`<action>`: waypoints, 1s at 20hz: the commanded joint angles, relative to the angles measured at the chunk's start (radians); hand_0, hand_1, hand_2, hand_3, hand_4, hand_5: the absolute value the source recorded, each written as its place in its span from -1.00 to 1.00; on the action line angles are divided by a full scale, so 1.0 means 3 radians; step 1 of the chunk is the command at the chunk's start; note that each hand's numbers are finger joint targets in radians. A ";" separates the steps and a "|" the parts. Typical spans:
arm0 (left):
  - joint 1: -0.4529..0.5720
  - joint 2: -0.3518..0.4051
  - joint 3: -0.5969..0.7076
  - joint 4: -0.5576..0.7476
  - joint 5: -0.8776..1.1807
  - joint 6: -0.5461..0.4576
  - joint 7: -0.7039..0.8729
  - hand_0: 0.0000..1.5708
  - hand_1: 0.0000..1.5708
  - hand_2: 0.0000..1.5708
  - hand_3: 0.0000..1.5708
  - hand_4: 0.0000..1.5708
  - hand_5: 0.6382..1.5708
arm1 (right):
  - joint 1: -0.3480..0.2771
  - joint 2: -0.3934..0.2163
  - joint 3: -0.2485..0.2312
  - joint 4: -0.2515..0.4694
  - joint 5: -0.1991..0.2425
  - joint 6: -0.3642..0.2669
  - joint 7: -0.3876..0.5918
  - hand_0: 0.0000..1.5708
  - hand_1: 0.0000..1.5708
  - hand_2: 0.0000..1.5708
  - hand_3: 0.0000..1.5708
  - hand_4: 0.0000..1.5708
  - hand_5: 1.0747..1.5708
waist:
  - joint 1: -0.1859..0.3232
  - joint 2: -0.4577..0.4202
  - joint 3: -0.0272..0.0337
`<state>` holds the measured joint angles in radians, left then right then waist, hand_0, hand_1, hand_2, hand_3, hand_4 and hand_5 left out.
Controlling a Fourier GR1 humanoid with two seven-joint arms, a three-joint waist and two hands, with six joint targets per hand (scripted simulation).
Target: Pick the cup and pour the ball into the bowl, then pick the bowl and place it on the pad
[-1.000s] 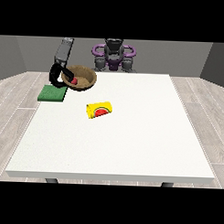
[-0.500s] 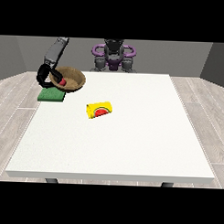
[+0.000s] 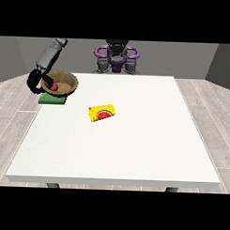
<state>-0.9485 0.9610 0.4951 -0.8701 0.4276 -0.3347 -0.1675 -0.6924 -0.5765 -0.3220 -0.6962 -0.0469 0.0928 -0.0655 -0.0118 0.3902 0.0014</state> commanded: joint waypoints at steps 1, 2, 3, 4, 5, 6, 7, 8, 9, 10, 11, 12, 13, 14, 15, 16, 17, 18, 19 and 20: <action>0.0007 0.0128 0.0055 0.0025 0.0064 -0.0098 0.0025 -1.00 -1.00 -1.00 -1.00 -0.80 0.92 | -0.0052 -0.0264 -0.0129 0.0157 -0.0083 0.0245 -0.0127 1.00 1.00 1.00 -0.11 0.64 0.92 | -0.0010 0.0092 -0.0001; -0.0082 0.0054 -0.0009 -0.0271 0.0053 0.0060 0.0066 -1.00 -1.00 -1.00 -1.00 -0.84 0.92 | -0.0115 -0.0316 -0.0142 0.0302 0.0021 0.0085 -0.0300 1.00 1.00 1.00 -0.25 0.65 0.93 | 0.0072 0.0238 0.0003; -0.0158 0.0058 0.0028 -0.0298 0.0118 0.0140 0.0170 -1.00 -1.00 -1.00 -1.00 -0.84 0.92 | -0.0098 -0.0327 -0.0106 0.0362 0.0057 0.0142 -0.0360 1.00 1.00 1.00 -0.51 0.65 0.91 | 0.0033 0.0245 0.0004; -0.0111 0.0035 -0.0003 -0.0479 0.0175 0.0093 0.0276 -1.00 -1.00 -1.00 -1.00 -0.94 0.93 | -0.0082 -0.0372 -0.0188 0.0521 0.0045 0.0088 -0.0472 1.00 1.00 1.00 -0.41 0.63 0.92 | 0.0159 0.0261 0.0007; -0.0025 -0.0078 -0.0006 -0.0551 0.0126 0.0222 0.0162 -1.00 -1.00 -1.00 -1.00 -0.92 0.92 | -0.0025 -0.0413 -0.0185 0.0539 0.0043 0.0187 -0.0568 1.00 1.00 1.00 -0.74 0.64 0.93 | 0.0080 0.0295 0.0006; -0.0128 -0.0017 -0.0002 -0.0566 0.0229 0.0184 0.0364 -1.00 -1.00 -1.00 -1.00 -1.00 0.93 | -0.0141 -0.0438 -0.0180 0.0587 0.0049 0.0215 -0.0566 1.00 1.00 1.00 -0.74 0.63 0.93 | 0.0109 0.0289 0.0006; -0.0200 0.0132 0.0088 -0.0598 0.0240 0.0222 0.0349 -1.00 -1.00 -1.00 -1.00 -1.00 0.92 | -0.0169 -0.0490 -0.0294 0.0632 -0.0024 0.0196 -0.0720 1.00 1.00 1.00 -0.59 0.63 0.94 | 0.0087 0.0485 0.0009; -0.0111 0.0117 0.0069 -0.0495 0.0227 0.0118 0.0279 -1.00 -1.00 -1.00 -1.00 -1.00 0.91 | -0.0170 -0.0609 -0.0242 0.0611 -0.0007 0.0360 -0.0527 1.00 1.00 1.00 -0.27 0.59 0.95 | 0.0052 0.0333 0.0002; -0.0157 0.0227 0.0114 -0.0498 0.0316 0.0093 0.0476 -1.00 -1.00 -1.00 -1.00 -1.00 0.91 | -0.0117 -0.0610 -0.0272 0.0675 -0.0008 0.0351 -0.0674 1.00 1.00 1.00 -0.24 0.62 0.97 | 0.0036 0.0339 0.0004; 0.0045 -0.0056 0.0021 -0.0615 0.0232 0.0195 0.0290 -1.00 -1.00 -1.00 -1.00 -1.00 0.92 | -0.0032 -0.0492 -0.0152 0.0660 0.0108 0.0237 -0.0651 1.00 1.00 1.00 -0.14 0.59 0.97 | 0.0094 0.0186 0.0000; 0.0048 0.0039 0.0068 -0.0482 0.0216 0.0156 0.0257 -1.00 -1.00 -1.00 -1.00 -1.00 0.92 | -0.0096 -0.0555 -0.0254 0.0674 -0.0021 0.0369 -0.0591 1.00 1.00 1.00 -0.32 0.62 0.97 | 0.0042 0.0220 -0.0001; 0.0052 0.0001 0.0010 -0.0490 0.0194 0.0233 0.0367 -1.00 -1.00 -1.00 -1.00 -1.00 0.91 | -0.0133 -0.0614 -0.0206 0.0685 0.0014 0.0416 -0.0401 1.00 1.00 1.00 -0.10 0.60 0.95 | 0.0027 0.0043 -0.0001; 0.0081 -0.0057 0.0011 -0.0554 0.0227 0.0218 0.0327 -1.00 -1.00 -1.00 -1.00 -1.00 0.92 | -0.0181 -0.0678 -0.0251 0.0737 -0.0028 0.0501 -0.0413 1.00 1.00 1.00 0.13 0.60 0.98 | 0.0055 0.0097 -0.0001; 0.0068 0.0010 0.0017 -0.0403 0.0264 0.0018 0.0284 -1.00 -1.00 -1.00 -1.00 -1.00 0.92 | -0.0199 -0.0671 -0.0209 0.0648 0.0019 0.0382 -0.0331 1.00 1.00 1.00 0.12 0.58 0.99 | 0.0100 0.0033 -0.0004; 0.0195 -0.0185 -0.0132 -0.0401 0.0142 0.0125 0.0282 -1.00 -1.00 -1.00 -1.00 -1.00 0.92 | -0.0166 -0.0508 -0.0077 0.0586 0.0108 0.0276 -0.0162 1.00 1.00 1.00 0.15 0.57 0.99 | 0.0098 -0.0205 -0.0006; 0.0223 -0.0203 -0.0114 -0.0406 0.0113 0.0156 0.0181 -1.00 -1.00 -1.00 -1.00 -1.00 0.92 | -0.0168 -0.0538 -0.0041 0.0557 0.0128 0.0386 -0.0228 1.00 1.00 1.00 0.31 0.56 0.99 | 0.0076 -0.0162 -0.0005; 0.0166 -0.0065 -0.0041 -0.0111 0.0082 0.0030 0.0026 -1.00 -1.00 -1.00 -1.00 -1.00 0.92 | -0.0239 -0.0386 -0.0022 0.0440 0.0093 0.0256 0.0005 1.00 1.00 1.00 0.53 0.58 1.00 | 0.0046 -0.0188 -0.0010; 0.0216 -0.0172 -0.0125 -0.0262 0.0093 0.0118 0.0180 -1.00 -1.00 -1.00 -1.00 -1.00 0.92 | -0.0228 -0.0390 0.0009 0.0490 0.0152 0.0228 -0.0072 1.00 1.00 1.00 0.66 0.58 1.00 | 0.0093 -0.0241 -0.0005; 0.0221 -0.0097 -0.0072 -0.0236 0.0123 0.0021 0.0110 -1.00 -1.00 -1.00 -1.00 -1.00 0.92 | -0.0219 -0.0411 -0.0016 0.0522 0.0125 0.0279 -0.0076 1.00 1.00 1.00 0.68 0.58 1.00 | 0.0125 -0.0178 -0.0005; 0.0170 -0.0046 -0.0045 -0.0148 0.0117 0.0006 0.0064 -1.00 -1.00 -1.00 -1.00 -1.00 0.91 | -0.0211 -0.0332 0.0054 0.0426 0.0217 0.0094 -0.0140 1.00 1.00 1.00 0.64 0.56 1.00 | 0.0086 -0.0137 -0.0006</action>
<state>-0.9017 0.9366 0.4789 -0.9559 0.4685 -0.3118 -0.1194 -0.7510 -0.7091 -0.3365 -0.5403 -0.0114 0.1694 -0.1207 0.0136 0.3580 -0.0001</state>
